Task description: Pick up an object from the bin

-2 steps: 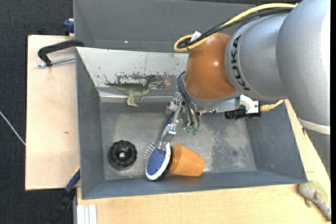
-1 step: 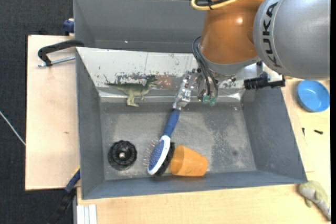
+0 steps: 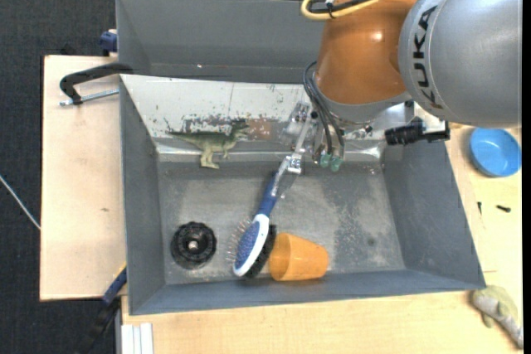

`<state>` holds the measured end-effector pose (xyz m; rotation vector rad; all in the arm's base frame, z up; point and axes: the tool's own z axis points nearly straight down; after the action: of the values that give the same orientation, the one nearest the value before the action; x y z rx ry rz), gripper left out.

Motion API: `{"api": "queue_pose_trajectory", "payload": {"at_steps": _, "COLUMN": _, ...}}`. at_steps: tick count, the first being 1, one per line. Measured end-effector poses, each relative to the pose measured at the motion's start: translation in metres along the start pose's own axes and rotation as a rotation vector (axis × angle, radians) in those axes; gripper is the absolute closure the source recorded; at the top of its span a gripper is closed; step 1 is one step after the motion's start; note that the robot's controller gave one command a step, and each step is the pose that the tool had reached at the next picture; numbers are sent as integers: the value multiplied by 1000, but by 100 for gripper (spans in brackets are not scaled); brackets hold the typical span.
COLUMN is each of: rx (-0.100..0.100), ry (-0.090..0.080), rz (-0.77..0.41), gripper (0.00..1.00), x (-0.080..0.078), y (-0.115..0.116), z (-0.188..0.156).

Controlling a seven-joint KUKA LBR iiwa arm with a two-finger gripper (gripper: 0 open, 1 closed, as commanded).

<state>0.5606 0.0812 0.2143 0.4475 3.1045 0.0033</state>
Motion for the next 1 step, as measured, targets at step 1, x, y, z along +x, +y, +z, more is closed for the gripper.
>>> {"api": "queue_pose_trajectory", "payload": {"at_steps": 1, "rx": 2, "ry": 8, "rz": -360, "gripper": 0, "x": -9, "y": -4, "z": 129}}
